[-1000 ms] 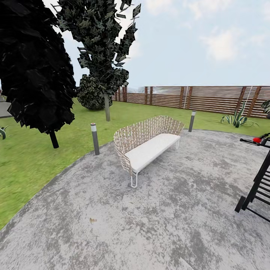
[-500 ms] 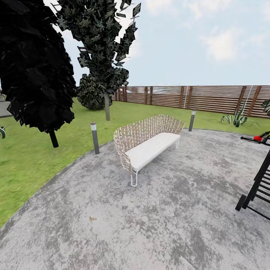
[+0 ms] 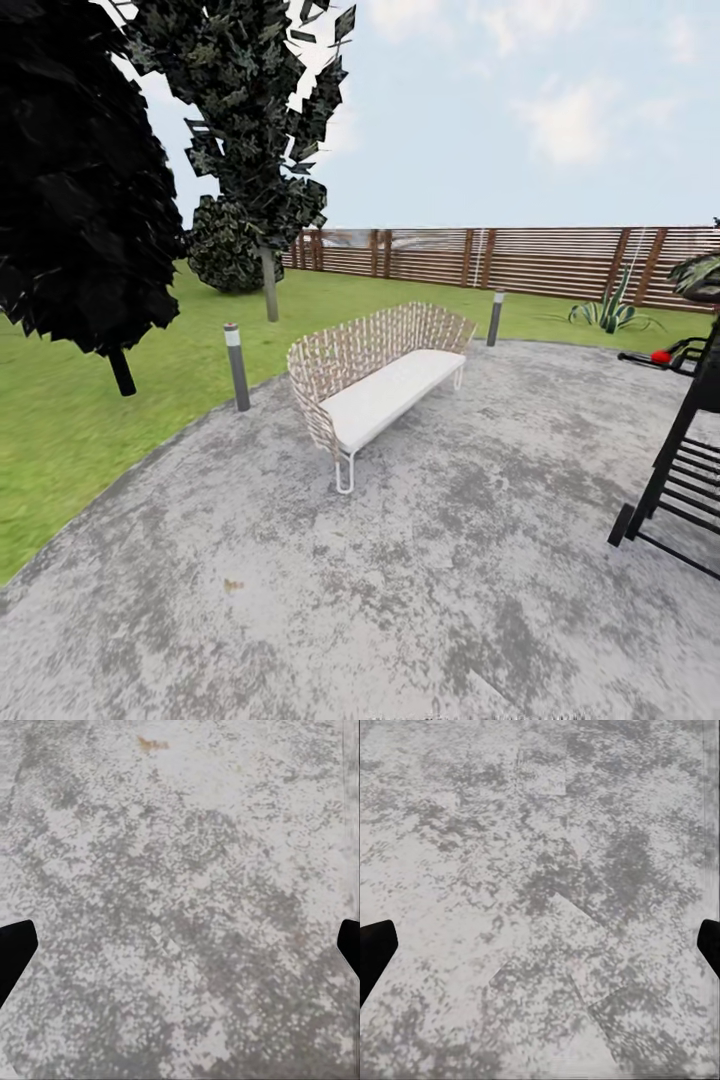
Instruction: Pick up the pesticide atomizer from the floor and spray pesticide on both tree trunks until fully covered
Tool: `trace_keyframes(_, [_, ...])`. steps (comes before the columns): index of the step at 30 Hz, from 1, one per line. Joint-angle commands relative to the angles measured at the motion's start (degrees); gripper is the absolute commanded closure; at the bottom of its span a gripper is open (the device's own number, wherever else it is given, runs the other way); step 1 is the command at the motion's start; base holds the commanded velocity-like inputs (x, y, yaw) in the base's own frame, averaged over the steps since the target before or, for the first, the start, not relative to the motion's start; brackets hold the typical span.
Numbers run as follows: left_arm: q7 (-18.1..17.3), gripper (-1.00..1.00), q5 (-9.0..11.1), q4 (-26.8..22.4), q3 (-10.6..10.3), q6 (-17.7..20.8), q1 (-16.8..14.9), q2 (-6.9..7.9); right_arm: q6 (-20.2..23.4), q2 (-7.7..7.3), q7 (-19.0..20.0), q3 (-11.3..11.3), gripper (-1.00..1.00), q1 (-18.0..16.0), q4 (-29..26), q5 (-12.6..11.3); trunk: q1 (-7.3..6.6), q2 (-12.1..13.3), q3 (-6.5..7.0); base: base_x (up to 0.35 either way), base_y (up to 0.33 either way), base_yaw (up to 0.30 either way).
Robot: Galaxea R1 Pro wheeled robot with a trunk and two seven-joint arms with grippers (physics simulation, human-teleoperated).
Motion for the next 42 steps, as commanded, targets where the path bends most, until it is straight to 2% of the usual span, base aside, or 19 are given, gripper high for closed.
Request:
trace_keyframes(1, [0.0, -1.0, 0.0, 0.0, 0.0, 0.0, 0.0, -0.03, 0.0, 0.04, 0.0, 0.0, -1.0, 0.0, 0.0, 0.0, 0.23, -0.4, -0.2, 0.0, 0.0, -0.299])
trace_keyframes(7, [0.0, -1.0, 0.0, 0.0, 0.0, 0.0, 0.0, -0.05, 0.0, 0.06, 0.0, 0.0, -1.0, 0.0, 0.0, -0.1, 1.55, -2.8, -1.42, 0.0, 0.0, -0.236])
trace_keyframes(24, [0.2, -1.0, 0.0, 0.2, 0.2, 0.0, 0.0, -0.13, 0.0, -0.09, 0.0, 0.0, -1.0, 0.0, 2.0, 0.0, 5.28, -9.6, -4.5, 0.0, 0.0, -0.031])
trace_keyframes(27, [0.5, -1.0, 0.3, 1.2, 0.8, 0.0, 0.1, 0.73, 0.0, 0.03, 0.1, 0.0, -1.0, 0.0, 1.7, -0.1, 5.94, -10.8, -5.03, 0.0, 0.0, -0.249])
trace_keyframes(30, [0.6, -1.0, 0.9, 1.5, 1.0, 0.0, 0.1, 3.2, 0.0, -0.14, 0.0, -0.3, -1.0, 0.0, 1.8, -0.2, 6.6, -12.0, -5.57, 0.0, 0.0, -0.281])
trace_keyframes(33, [0.6, -1.0, 1.2, 1.5, 1.0, 0.0, 0.0, 4.33, 0.0, -0.23, 0.1, -1.1, -1.0, 0.0, 1.9, -0.2, 7.26, -13.3, -6.12, 0.0, 0.0, -0.287])
trace_keyframes(35, [0.5, -1.0, 1.0, 1.1, 0.8, 0.0, 0.0, 4.21, 0.0, -0.18, 0.1, -1.3, -1.0, 0.0, 1.9, -0.3, 7.7, -14.1, -6.51, 0.0, 0.0, -0.289])
trace_keyframes(37, [0.2, -1.0, 0.6, -0.5, 0.5, 0.0, -0.1, 2.91, 0.0, -0.1, 0.1, -1.3, -1.0, 0.0, 1.6, -0.3, 8.13, -14.9, -6.92, 0.0, 0.0, -0.288])
trace_keyframes(39, [0.1, -1.0, 0.3, -1.5, 0.3, 0.1, -0.3, 2.24, 0.0, -0.07, 0.1, -1.2, -1.0, 0.0, 1.2, -0.4, 8.57, -15.7, -7.32, 0.0, 0.0, -0.224])
trace_keyframes(40, [0.0, -1.0, -0.2, -3.2, 0.0, 0.2, -0.6, 1.86, 0.0, 0.02, 0.1, -1.2, -1.0, 0.0, 0.5, -0.3, 8.79, -16.1, -7.51, 0.0, 0.0, -0.094])
trace_keyframes(41, [0.0, -1.0, -2.0, -6.7, -0.4, 0.6, -2.2, 1.63, 0.0, 0.1, 0.1, -1.1, -1.0, 0.0, -1.7, -0.3, 9.01, -16.5, -7.69, 0.0, 0.0, -0.031])
trace_keyframes(42, [0.1, -1.0, -3.1, -8.1, -0.5, 0.8, -3.8, 1.53, 0.0, 0.12, 0.1, -1.1, -1.0, 0.0, -3.6, -0.2, 9.23, -16.9, -7.87, 0.0, 0.0, -0.016])
